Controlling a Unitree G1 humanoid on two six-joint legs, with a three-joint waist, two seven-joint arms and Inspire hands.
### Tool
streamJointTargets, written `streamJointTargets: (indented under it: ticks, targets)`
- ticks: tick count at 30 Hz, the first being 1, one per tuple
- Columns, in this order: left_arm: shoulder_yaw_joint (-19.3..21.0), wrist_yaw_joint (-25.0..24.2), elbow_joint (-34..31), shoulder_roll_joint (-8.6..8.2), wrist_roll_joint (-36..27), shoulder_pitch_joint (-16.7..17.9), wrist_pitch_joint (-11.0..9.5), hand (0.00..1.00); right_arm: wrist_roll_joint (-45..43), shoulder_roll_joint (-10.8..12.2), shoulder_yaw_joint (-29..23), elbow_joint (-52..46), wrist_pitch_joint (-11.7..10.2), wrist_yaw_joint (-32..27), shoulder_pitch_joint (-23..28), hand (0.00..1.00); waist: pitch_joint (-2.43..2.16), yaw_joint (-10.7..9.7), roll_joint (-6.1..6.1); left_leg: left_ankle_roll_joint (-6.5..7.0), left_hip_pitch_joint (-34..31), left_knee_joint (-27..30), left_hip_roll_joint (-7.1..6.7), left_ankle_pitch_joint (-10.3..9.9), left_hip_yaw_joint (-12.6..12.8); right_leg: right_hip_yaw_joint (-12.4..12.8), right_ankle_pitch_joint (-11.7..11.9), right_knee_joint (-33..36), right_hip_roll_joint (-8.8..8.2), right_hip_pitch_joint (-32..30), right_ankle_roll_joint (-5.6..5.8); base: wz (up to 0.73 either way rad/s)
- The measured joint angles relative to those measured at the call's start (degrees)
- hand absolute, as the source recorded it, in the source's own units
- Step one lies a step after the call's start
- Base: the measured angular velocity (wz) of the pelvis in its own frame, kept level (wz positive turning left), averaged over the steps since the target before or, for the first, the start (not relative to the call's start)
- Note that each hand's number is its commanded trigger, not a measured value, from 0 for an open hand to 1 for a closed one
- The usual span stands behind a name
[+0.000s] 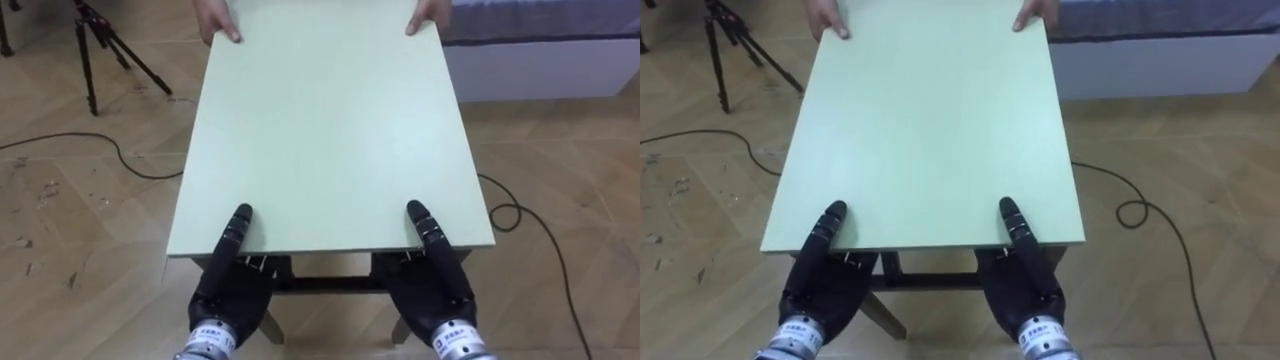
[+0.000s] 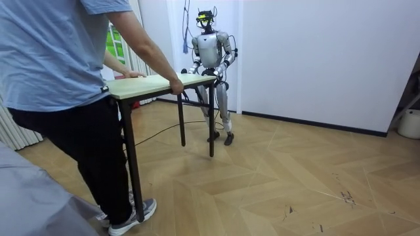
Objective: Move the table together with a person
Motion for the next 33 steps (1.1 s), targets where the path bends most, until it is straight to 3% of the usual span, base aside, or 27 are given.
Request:
streamJointTargets:
  ticks: [2,3,4,5,6,7,9,11,13,14,16,17,18,19,20,21,22,23,24,25,26,28,29,30,31,32,33]
  targets:
    - [-0.98,-0.45,0.01,0.43,-0.37,0.57,-0.70,1.00,0.57,-0.66,0.15,0.50,0.00,1.12,0.64,1.00,0.08,0.55,-0.01,0.17,-3.79,8.41,0.77,0.22,-1.35,-0.36,0.00,2.74,0.40,-1.20,0.00,-0.17]
    - [-1.35,-0.45,0.14,1.07,-0.85,0.71,-0.69,1.00,0.97,-0.65,0.14,0.78,0.00,1.44,0.97,1.00,0.11,0.94,-0.16,0.53,-6.61,14.23,0.90,1.53,-3.03,-0.83,-0.03,4.46,0.56,-1.83,-0.03,-0.15]
    - [-1.64,-0.45,0.13,1.41,-1.33,0.71,-0.71,1.00,0.97,-0.68,0.15,0.78,0.00,1.47,1.02,1.00,0.14,1.02,-0.31,0.51,-8.09,16.90,1.09,2.62,-3.14,-0.93,-0.04,4.78,0.56,-2.01,-0.03,-0.12]
    - [-1.97,-0.42,0.14,1.47,-1.87,0.70,-0.67,1.00,0.67,-0.74,0.12,0.78,0.02,1.47,0.99,1.00,0.19,1.46,-0.44,0.36,-11.10,22.00,1.74,5.31,-2.79,-0.96,-0.03,4.77,0.56,-2.15,-0.04,-0.22]
    - [-1.98,-0.41,0.28,1.66,-1.97,0.74,-0.61,1.00,0.64,-0.96,0.09,0.78,0.02,1.50,1.02,1.00,0.30,2.05,-0.62,-0.64,-13.49,26.31,2.49,7.92,-2.89,-1.21,-0.03,3.43,0.55,-2.09,-0.16,-0.30]
    - [-2.02,-0.42,0.27,1.68,-2.39,0.75,-0.55,1.00,0.55,-1.09,0.10,0.77,0.03,1.59,0.96,1.00,0.31,2.37,-0.57,-1.18,-14.76,28.14,2.88,8.95,-2.88,-1.75,0.02,2.67,0.63,-2.05,-0.68,-0.40]
    - [-2.18,-1.23,0.25,1.60,-3.68,1.46,-0.34,1.00,0.46,-1.28,0.02,0.72,0.05,1.76,0.86,1.00,0.28,3.54,0.47,-2.03,-18.00,37.78,5.58,11.80,-3.04,-4.09,-0.69,1.45,1.72,-2.13,-2.96,-0.47]
    - [-2.30,-1.75,0.26,1.37,-3.70,1.83,-0.39,1.00,0.10,-1.31,-0.03,0.74,-0.01,1.75,0.87,1.00,0.34,3.50,1.15,-2.24,-16.75,40.63,6.96,11.59,-3.90,-5.14,-0.77,2.44,2.33,-2.64,-3.31,-0.14]
    - [-2.44,-1.75,0.26,1.39,-4.14,1.60,-0.39,1.00,-0.14,-1.50,-0.10,0.71,-0.10,1.90,0.73,1.00,0.43,3.07,1.42,-2.29,-13.95,40.10,7.37,11.57,-3.93,-5.17,-0.72,3.62,2.27,-4.27,-3.39,0.09]
    - [-2.44,-1.75,0.32,1.44,-4.51,1.26,-0.39,1.00,-0.13,-1.69,-0.10,0.74,-0.10,2.06,0.34,1.00,0.73,2.20,1.99,-2.13,-11.79,38.11,7.47,10.81,-4.50,-5.79,-0.70,4.38,2.32,-5.42,-3.41,0.17]
    - [-2.59,-2.03,0.50,1.64,-4.64,0.44,-0.32,1.00,-0.11,-1.81,-0.19,0.76,-0.20,2.64,0.11,1.00,1.09,1.59,3.01,-3.77,-7.64,30.41,7.66,6.38,-5.12,-6.69,-0.67,6.73,2.29,-8.07,-3.37,0.13]
    - [-2.68,-2.16,0.58,1.96,-4.66,-0.14,-0.35,1.00,-0.08,-1.79,-0.32,0.88,-0.63,2.68,-0.32,1.00,1.12,1.43,3.09,-4.61,-4.57,23.86,7.24,-0.03,-4.60,-6.57,-0.46,9.01,2.04,-10.76,-3.09,0.00]
    - [-2.66,-2.56,0.71,2.43,-4.76,-1.05,-0.40,1.00,0.01,-1.46,-0.64,1.27,-0.56,3.16,-1.05,1.00,1.12,0.87,3.09,-4.40,-1.93,15.49,6.55,-5.10,-4.33,-6.85,-0.05,11.03,1.51,-13.79,-2.85,0.00]
    - [-2.65,-2.84,1.12,2.51,-4.75,-1.85,-0.40,1.00,-0.09,-1.14,-1.10,1.71,-0.49,3.55,-1.61,1.00,1.16,0.71,3.30,-4.20,-0.80,11.06,6.40,-7.21,-3.89,-7.21,0.44,12.20,1.24,-15.67,-2.76,0.11]
    - [-3.00,-3.20,2.70,2.59,-4.61,-4.21,-0.55,1.00,-0.82,-0.13,-2.39,3.24,-0.32,4.42,-2.85,1.00,1.14,0.74,3.31,-3.12,0.86,3.80,5.35,-9.08,-2.15,-7.32,1.57,14.97,0.45,-19.83,-2.25,0.00]
    - [-3.64,-3.22,4.62,2.62,-4.62,-6.39,-1.03,1.00,-1.61,0.47,-3.43,4.75,0.24,4.89,-4.15,1.00,1.27,0.82,3.04,-2.16,1.18,-0.88,4.28,-9.56,-0.92,-7.40,3.36,20.53,-1.54,-24.96,-1.48,-0.07]
    - [-3.77,-3.23,5.52,2.51,-4.63,-7.06,-1.23,1.00,-1.92,0.44,-3.80,5.38,0.41,4.99,-4.69,1.00,1.36,0.73,3.05,-0.99,1.13,-1.79,3.42,-9.68,-1.22,-7.55,4.58,24.10,-2.73,-27.45,-0.89,-0.20]
    - [-4.05,-3.41,7.98,2.43,-4.80,-7.67,-1.39,1.00,-2.78,0.38,-4.40,6.83,0.81,5.01,-4.79,1.00,1.43,0.45,3.01,0.27,0.92,-0.95,1.63,-9.31,-2.51,-7.36,6.12,26.61,-4.59,-30.98,2.86,-0.10]
    - [-4.16,-3.94,8.14,3.27,-5.22,-6.44,-1.46,1.00,-3.79,0.97,-4.13,6.87,1.23,5.60,-3.47,1.00,0.26,0.25,2.04,0.70,-0.82,0.85,-0.26,-9.56,-3.42,-6.05,8.19,16.30,-5.78,-28.99,2.88,0.00]
    - [-4.22,-4.62,8.48,3.21,-5.36,-6.19,-1.46,1.00,-3.91,1.33,-4.39,6.80,1.49,6.34,-2.86,1.00,0.23,-0.41,2.08,1.26,-1.45,1.89,-0.61,-10.25,-3.70,-6.57,8.20,15.41,-6.07,-28.26,0.43,0.25]
    - [-4.28,-4.61,8.60,3.01,-5.32,-5.53,-1.43,1.00,-4.08,1.41,-4.42,6.78,1.72,6.66,-2.15,1.00,0.14,-1.08,2.54,1.44,-2.53,3.11,-0.80,-10.71,-3.30,-7.62,9.29,13.95,-6.81,-27.71,-0.21,0.32]
    - [-4.73,-4.80,8.75,3.03,-5.44,-4.93,-1.34,1.00,-3.87,1.30,-4.73,6.79,2.09,6.83,-1.23,1.00,0.16,-1.84,2.37,2.21,-2.84,3.86,-2.19,-10.15,-3.02,-7.80,11.22,12.12,-7.71,-26.48,0.09,0.16]
    - [-4.82,-4.87,8.72,3.02,-5.73,-4.44,-1.28,1.00,-3.96,1.29,-4.96,6.81,2.75,6.82,-1.01,1.00,0.12,-2.35,2.37,2.93,-2.94,3.96,-2.75,-9.37,-2.72,-7.51,13.62,9.80,-7.83,-25.34,0.47,-0.06]
    - [-4.89,-5.09,8.67,3.03,-5.93,-4.22,-1.29,1.00,-4.00,1.16,-4.95,6.82,2.95,6.81,-1.00,1.00,-0.03,-2.68,2.15,3.73,-3.58,3.61,-3.73,-8.15,-2.68,-6.66,16.51,6.15,-7.96,-24.50,2.16,-0.07]
    - [-5.00,-5.12,8.66,3.04,-6.00,-4.34,-1.30,1.00,-3.97,1.07,-4.99,6.84,3.03,6.81,-1.17,1.00,-0.02,-2.91,2.13,4.27,-4.20,3.53,-3.87,-7.39,-2.62,-6.14,18.13,4.24,-8.11,-24.18,4.04,0.04]
    - [-5.25,-5.15,8.53,3.12,-6.27,-4.55,-1.31,1.00,-3.73,0.84,-5.35,6.79,3.27,6.81,-1.29,1.00,-0.10,-3.61,2.21,5.44,-5.72,3.31,-4.05,-5.88,-1.49,-4.47,20.69,2.16,-8.51,-24.16,8.40,0.43]
    - [-5.94,-5.11,8.80,3.35,-6.24,-5.02,-1.31,1.00,-3.29,0.37,-5.70,6.78,3.31,6.82,-0.78,1.00,-0.06,-4.86,2.25,5.91,-6.40,3.33,-3.54,-4.81,1.58,-3.30,17.38,8.40,-10.20,-24.82,8.12,0.63]
